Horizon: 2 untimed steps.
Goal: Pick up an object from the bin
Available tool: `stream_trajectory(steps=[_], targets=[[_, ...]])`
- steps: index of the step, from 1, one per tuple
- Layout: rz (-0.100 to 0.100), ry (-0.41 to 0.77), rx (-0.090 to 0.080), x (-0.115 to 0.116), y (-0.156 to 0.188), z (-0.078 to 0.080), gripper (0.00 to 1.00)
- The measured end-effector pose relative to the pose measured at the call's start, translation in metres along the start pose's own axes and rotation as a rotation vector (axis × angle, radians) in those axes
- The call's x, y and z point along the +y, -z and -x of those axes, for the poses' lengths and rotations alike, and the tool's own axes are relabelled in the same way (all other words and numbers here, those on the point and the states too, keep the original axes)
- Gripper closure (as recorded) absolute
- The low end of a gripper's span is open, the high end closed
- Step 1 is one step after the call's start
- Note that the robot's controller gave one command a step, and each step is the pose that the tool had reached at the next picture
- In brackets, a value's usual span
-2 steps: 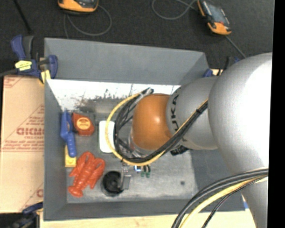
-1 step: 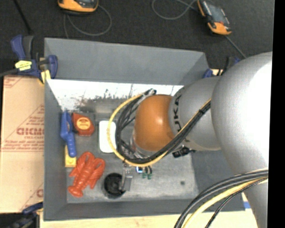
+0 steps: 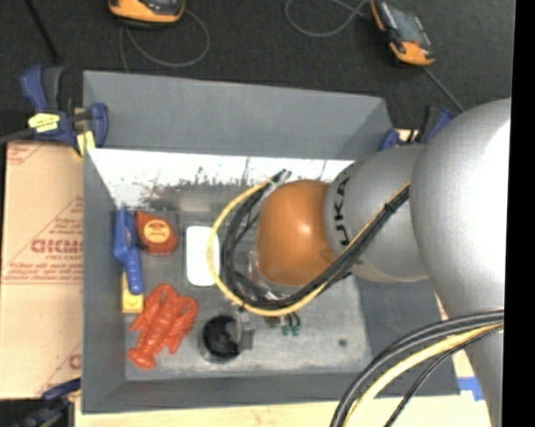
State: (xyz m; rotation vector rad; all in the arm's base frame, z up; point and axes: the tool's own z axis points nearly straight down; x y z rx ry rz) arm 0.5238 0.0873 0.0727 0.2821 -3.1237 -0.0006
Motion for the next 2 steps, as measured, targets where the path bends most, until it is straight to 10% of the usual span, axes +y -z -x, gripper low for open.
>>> stream_trajectory(steps=[1, 2], targets=[[0.0, -0.001, 0.0, 0.0, 0.0, 0.0, 1.0], [-0.001, -0.045, -0.016, -0.002, 0.191, -0.012, 1.0]])
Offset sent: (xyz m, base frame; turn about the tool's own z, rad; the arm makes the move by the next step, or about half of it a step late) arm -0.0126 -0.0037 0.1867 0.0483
